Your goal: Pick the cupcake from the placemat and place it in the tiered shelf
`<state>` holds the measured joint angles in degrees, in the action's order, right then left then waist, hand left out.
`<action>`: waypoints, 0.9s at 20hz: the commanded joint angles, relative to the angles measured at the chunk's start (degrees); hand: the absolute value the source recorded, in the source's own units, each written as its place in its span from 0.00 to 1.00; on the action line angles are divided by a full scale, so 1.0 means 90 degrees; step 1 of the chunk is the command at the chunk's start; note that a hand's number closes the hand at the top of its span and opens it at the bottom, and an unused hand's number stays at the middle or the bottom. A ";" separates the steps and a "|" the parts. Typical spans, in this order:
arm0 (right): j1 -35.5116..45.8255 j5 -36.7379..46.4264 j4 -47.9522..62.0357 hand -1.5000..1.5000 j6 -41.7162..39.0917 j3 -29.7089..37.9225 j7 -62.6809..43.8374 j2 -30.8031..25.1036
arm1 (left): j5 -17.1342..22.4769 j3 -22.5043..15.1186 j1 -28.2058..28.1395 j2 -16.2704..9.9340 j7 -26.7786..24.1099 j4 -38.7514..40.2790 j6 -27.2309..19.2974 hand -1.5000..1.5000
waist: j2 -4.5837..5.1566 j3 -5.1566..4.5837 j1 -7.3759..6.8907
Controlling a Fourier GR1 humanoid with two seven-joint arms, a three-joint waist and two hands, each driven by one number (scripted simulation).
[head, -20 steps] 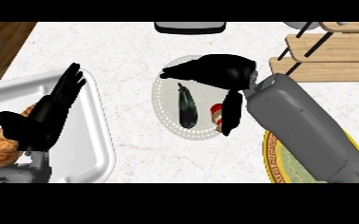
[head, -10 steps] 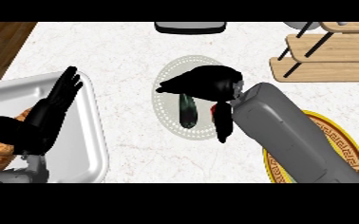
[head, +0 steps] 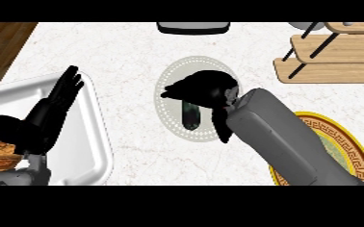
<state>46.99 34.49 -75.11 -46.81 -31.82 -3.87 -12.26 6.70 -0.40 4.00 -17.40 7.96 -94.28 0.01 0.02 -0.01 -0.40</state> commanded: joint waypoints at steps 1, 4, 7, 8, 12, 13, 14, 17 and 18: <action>0.0076 0.0613 0.0008 0.00 0.0134 -0.0056 0.0055 -0.0025 | -0.0143 0.0079 -0.0004 0.0088 -0.0214 0.0173 0.0012 0.50 | 0.0001 0.0001 0.0009; -0.0015 0.1014 0.0104 0.00 0.0202 -0.0209 -0.0115 0.0040 | -0.0194 -0.0047 0.0070 0.0131 0.0401 -0.0369 -0.0091 0.50 | -0.0006 0.0002 0.0011; 0.0104 0.0979 -0.0117 0.00 -0.0454 0.0153 -0.0171 0.0021 | -0.0052 0.0282 0.0155 0.0030 0.0039 0.0143 0.0220 0.50 | -0.0009 -0.0001 0.0037; -0.0019 0.1329 0.0701 0.00 0.0177 -0.0134 0.0276 0.0107 | -0.0082 0.0173 -0.0335 0.0118 -0.0032 -0.0258 0.0215 0.50 | 0.0003 0.0001 -0.0028; -0.0009 0.1484 0.0595 0.00 -0.0150 0.0257 0.0573 -0.0068 | -0.0234 0.0193 0.0140 0.0196 0.0228 -0.0166 0.0192 0.50 | 0.0000 0.0001 0.0011; -0.0047 0.1644 0.0809 0.00 0.0133 0.0223 0.0890 -0.0155 | -0.0153 0.0201 -0.0072 0.0210 0.0335 -0.0403 0.0244 0.50 | 0.0001 0.0002 -0.0007; -0.0215 0.1738 0.0541 0.00 -0.0072 0.0116 0.0629 -0.0011 | -0.0226 0.0193 -0.0100 0.0193 0.0497 -0.0622 0.0203 0.50 | -0.0006 0.0002 0.0004; 0.0175 0.2024 0.1677 0.00 0.0349 0.0109 0.0875 0.0485 | -0.0422 0.0099 -0.0009 0.0427 0.0150 -0.0202 0.0114 0.50 | 0.0013 0.0001 -0.0037; 0.0135 0.2061 0.1356 0.00 -0.0002 0.0205 0.0708 0.0440 | -0.0446 0.0154 -0.0110 0.0401 -0.0103 -0.0065 0.0231 0.50 | 0.0003 0.0000 -0.0008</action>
<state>46.88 50.54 -66.00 -45.87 -30.72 2.19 -10.32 3.82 0.91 3.84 -14.64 9.17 -95.82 1.66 0.06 0.00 -0.45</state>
